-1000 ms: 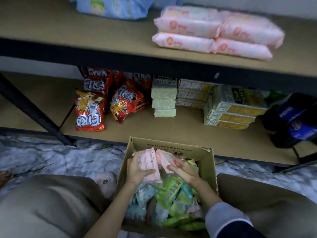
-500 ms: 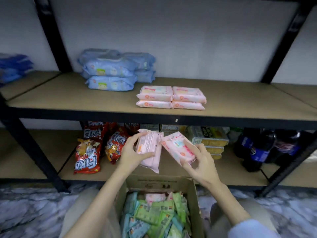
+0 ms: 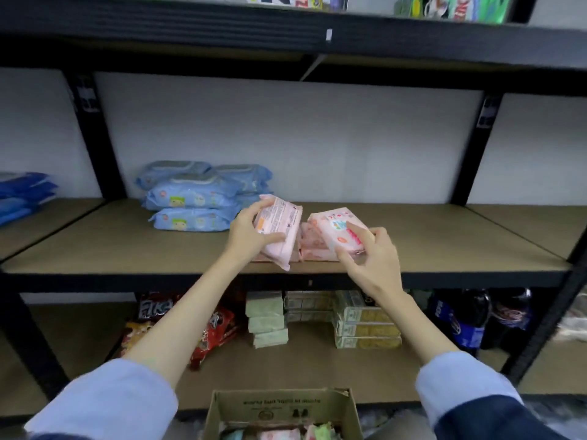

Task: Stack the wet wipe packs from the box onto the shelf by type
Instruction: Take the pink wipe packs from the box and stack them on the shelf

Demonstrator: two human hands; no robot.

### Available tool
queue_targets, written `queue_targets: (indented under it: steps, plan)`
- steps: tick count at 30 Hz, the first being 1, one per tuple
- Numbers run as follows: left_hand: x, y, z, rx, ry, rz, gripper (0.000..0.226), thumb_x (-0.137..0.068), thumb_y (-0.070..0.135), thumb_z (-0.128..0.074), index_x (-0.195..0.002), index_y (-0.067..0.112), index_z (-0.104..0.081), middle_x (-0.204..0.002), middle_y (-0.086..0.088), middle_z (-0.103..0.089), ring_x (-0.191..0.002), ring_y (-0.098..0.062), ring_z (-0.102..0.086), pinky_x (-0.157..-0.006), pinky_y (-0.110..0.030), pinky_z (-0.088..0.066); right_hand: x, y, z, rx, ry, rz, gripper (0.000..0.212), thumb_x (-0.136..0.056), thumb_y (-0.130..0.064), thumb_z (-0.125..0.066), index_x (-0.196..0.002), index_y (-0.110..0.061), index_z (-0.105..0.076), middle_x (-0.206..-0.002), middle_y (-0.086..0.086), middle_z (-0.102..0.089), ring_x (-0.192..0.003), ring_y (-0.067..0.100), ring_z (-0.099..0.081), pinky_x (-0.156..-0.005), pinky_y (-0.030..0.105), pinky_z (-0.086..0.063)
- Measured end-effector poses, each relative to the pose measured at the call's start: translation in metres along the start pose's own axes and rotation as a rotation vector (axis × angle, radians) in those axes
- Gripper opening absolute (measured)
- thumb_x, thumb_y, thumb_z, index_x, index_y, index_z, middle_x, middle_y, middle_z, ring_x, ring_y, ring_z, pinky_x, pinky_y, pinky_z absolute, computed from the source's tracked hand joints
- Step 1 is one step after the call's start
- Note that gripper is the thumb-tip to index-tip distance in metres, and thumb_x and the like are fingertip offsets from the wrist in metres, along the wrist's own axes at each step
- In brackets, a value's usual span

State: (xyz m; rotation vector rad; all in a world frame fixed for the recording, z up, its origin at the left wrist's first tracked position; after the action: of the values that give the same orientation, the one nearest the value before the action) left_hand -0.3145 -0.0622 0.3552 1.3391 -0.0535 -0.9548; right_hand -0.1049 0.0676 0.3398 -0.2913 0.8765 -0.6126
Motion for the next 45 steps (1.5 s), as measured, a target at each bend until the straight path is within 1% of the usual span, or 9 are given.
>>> queue_targets:
  steps: [8, 16, 20, 24, 27, 32, 34, 37, 45]
  plan:
    - [-0.031, -0.024, -0.008, -0.076, 0.011, 0.166, 0.065, -0.074, 0.009, -0.076, -0.132, 0.009, -0.048, -0.134, -0.009, -0.052, -0.126, -0.023, -0.046, -0.105, -0.03, -0.035, -0.043, 0.01, -0.033, 0.132, -0.181, -0.135, 0.076, -0.073, -0.063, -0.032, -0.138, -0.024, -0.04, -0.116, 0.011, -0.046, -0.113, 0.029, -0.044, -0.094, 0.039, -0.034]
    - [-0.027, -0.037, -0.015, -0.542, -0.111, 0.269, 0.06, -0.086, 0.054, -0.052, -0.139, 0.033, -0.036, -0.148, -0.004, -0.035, -0.136, -0.031, -0.022, -0.11, -0.041, -0.015, -0.044, 0.014, -0.044, 0.183, -0.337, -0.164, 0.069, -0.085, -0.069, -0.033, -0.14, -0.028, -0.035, -0.148, 0.008, -0.027, -0.134, 0.027, -0.028, -0.107, 0.05, -0.02]
    - [-0.023, -0.027, -0.014, -0.669, -0.106, 0.106, 0.061, -0.089, 0.055, -0.045, -0.142, 0.026, -0.033, -0.156, -0.009, -0.013, -0.143, -0.026, -0.009, -0.114, -0.043, -0.007, -0.047, 0.013, -0.04, 0.194, -0.367, -0.13, 0.056, -0.092, -0.057, -0.035, -0.142, -0.031, -0.032, -0.158, -0.003, -0.007, -0.141, 0.025, -0.016, -0.109, 0.055, -0.015]
    - [-0.004, -0.015, -0.019, -0.752, -0.165, -0.309, 0.082, -0.072, 0.067, -0.05, -0.14, 0.024, -0.032, -0.147, -0.004, -0.034, -0.137, -0.023, -0.028, -0.11, -0.037, -0.022, -0.048, 0.011, -0.04, 0.204, -0.4, -0.129, 0.056, -0.093, -0.057, -0.033, -0.142, -0.03, -0.033, -0.157, -0.003, -0.015, -0.14, 0.024, -0.019, -0.108, 0.054, -0.016]
    - [0.004, -0.011, -0.025, -0.821, -0.185, -0.538, 0.066, -0.079, 0.021, -0.063, -0.136, 0.034, -0.033, -0.131, -0.001, -0.054, -0.121, -0.025, -0.05, -0.097, -0.038, -0.038, -0.047, 0.01, -0.041, 0.193, -0.421, -0.151, 0.06, -0.092, -0.06, -0.032, -0.143, -0.028, -0.032, -0.157, -0.003, -0.016, -0.139, 0.027, -0.022, -0.108, 0.054, -0.017]
    - [-0.012, 0.002, 0.0, -0.342, 0.011, -0.393, 0.056, -0.093, -0.001, -0.045, -0.135, 0.037, -0.041, -0.134, 0.002, -0.051, -0.119, -0.013, -0.049, -0.097, -0.02, -0.04, -0.046, 0.011, -0.04, 0.188, -0.44, -0.157, 0.062, -0.091, -0.061, -0.032, -0.143, -0.029, -0.03, -0.157, -0.003, -0.016, -0.138, 0.027, -0.025, -0.108, 0.053, -0.018]
    - [-0.017, 0.014, 0.016, -0.09, 0.099, -0.267, 0.052, -0.096, 0.002, -0.04, -0.137, 0.034, -0.035, -0.133, 0.011, -0.046, -0.114, 0.003, -0.047, -0.084, 0.001, -0.036, -0.046, 0.012, -0.041, 0.179, -0.444, -0.159, 0.062, -0.091, -0.062, -0.032, -0.143, -0.029, -0.03, -0.157, -0.004, -0.016, -0.137, 0.027, -0.025, -0.108, 0.053, -0.018]
    - [-0.024, 0.021, 0.027, 0.111, 0.158, -0.196, 0.047, -0.098, 0.004, -0.037, -0.141, 0.023, -0.03, -0.125, 0.023, -0.039, -0.095, 0.024, -0.048, -0.071, 0.003, -0.04, -0.045, 0.012, -0.043, 0.184, -0.452, -0.163, 0.073, -0.084, -0.07, -0.027, -0.144, -0.029, -0.028, -0.156, -0.003, -0.016, -0.137, 0.028, -0.026, -0.107, 0.053, -0.02]
    - [-0.038, -0.023, 0.009, 0.1, -0.018, 0.097, 0.029, -0.098, 0.011, -0.042, -0.125, 0.017, -0.049, -0.127, -0.01, -0.052, -0.103, -0.017, -0.055, -0.079, -0.02, -0.047, -0.056, 0.01, -0.037, 0.143, -0.436, -0.133, 0.038, -0.094, -0.051, -0.036, -0.13, -0.042, -0.046, -0.156, -0.008, -0.018, -0.138, 0.027, -0.023, -0.108, 0.051, -0.016]
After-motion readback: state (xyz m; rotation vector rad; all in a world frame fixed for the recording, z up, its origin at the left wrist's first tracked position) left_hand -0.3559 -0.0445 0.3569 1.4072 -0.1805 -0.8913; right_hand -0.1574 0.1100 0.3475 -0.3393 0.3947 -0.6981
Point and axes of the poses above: each hand's wrist, its own x-axis away from the middle knuckle, its own z-axis out of the back of the hand, y = z × x, the point moved 6 cm from there along -x, towards the middle knuckle
